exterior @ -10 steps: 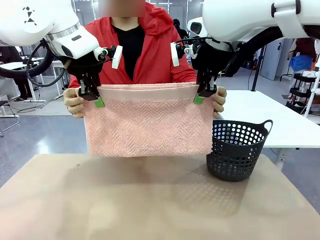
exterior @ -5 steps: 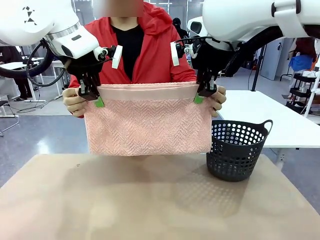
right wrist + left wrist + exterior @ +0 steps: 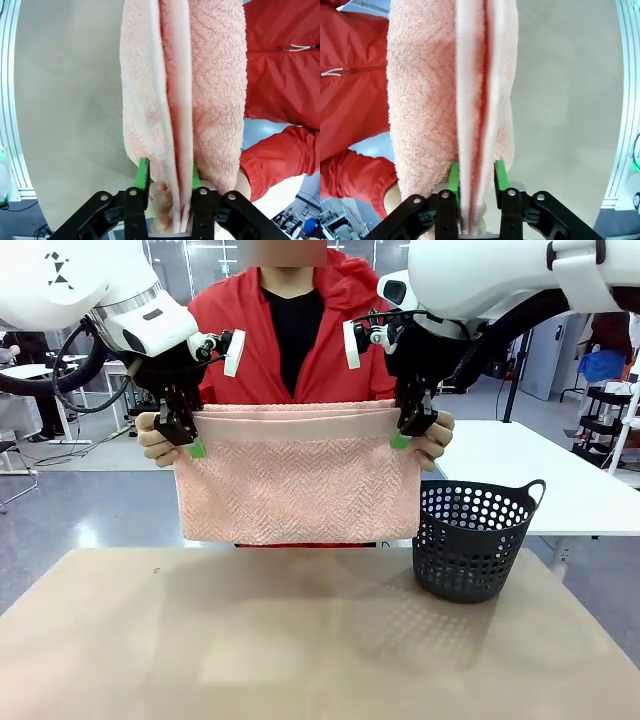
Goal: Fold the towel.
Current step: Release the end of the 100 cm Hotel Towel you were holding.
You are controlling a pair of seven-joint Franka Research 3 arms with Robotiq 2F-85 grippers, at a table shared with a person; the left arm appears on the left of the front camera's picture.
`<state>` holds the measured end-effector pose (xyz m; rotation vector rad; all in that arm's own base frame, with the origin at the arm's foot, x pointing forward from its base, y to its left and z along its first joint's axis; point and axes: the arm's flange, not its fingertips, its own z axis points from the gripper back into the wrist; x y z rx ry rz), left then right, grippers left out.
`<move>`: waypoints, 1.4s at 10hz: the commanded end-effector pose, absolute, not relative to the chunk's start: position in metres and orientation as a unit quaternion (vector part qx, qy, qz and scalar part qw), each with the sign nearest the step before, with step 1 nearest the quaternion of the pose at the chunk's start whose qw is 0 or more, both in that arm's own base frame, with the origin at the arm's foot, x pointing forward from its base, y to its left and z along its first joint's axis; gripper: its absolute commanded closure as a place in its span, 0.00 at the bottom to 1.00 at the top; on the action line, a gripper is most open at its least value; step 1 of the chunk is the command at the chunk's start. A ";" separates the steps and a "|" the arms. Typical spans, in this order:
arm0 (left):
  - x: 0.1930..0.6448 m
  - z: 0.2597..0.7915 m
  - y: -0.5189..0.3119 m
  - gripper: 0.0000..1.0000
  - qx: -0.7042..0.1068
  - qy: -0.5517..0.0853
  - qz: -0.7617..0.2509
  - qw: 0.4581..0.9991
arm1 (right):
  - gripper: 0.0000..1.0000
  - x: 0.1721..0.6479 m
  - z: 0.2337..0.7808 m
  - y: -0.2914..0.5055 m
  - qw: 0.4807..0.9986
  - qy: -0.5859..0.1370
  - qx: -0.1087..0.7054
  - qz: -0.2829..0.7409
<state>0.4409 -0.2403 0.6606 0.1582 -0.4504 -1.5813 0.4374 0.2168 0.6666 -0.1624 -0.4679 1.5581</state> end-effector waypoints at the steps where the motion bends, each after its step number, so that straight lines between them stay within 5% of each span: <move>1: 0.433 0.678 -0.233 0.00 0.065 -0.217 -0.685 0.692 | 0.04 0.424 0.678 0.207 0.687 -0.232 -0.063 0.686; 2: 0.425 0.699 -0.224 0.35 0.050 -0.228 -0.652 0.722 | 0.00 0.409 0.697 0.203 0.712 -0.236 -0.041 0.660; 3: 0.412 0.723 -0.214 0.00 0.047 -0.245 -0.629 0.736 | 0.00 0.395 0.719 0.195 0.720 -0.256 -0.023 0.645; 5: 0.383 0.761 -0.189 0.00 0.022 -0.280 -0.592 0.755 | 0.09 0.369 0.756 0.168 0.738 -0.293 -0.010 0.608; 6: 0.369 0.775 -0.166 0.00 -0.001 -0.288 -0.553 0.782 | 0.00 0.355 0.772 0.144 0.754 -0.309 -0.004 0.580; 10: 0.317 0.780 -0.052 0.00 -0.046 -0.372 -0.325 0.868 | 0.00 0.324 0.790 0.032 0.839 -0.384 0.039 0.383; 14: 0.309 0.761 -0.018 0.00 -0.069 -0.383 -0.255 0.885 | 0.00 0.319 0.770 -0.002 0.862 -0.391 0.063 0.318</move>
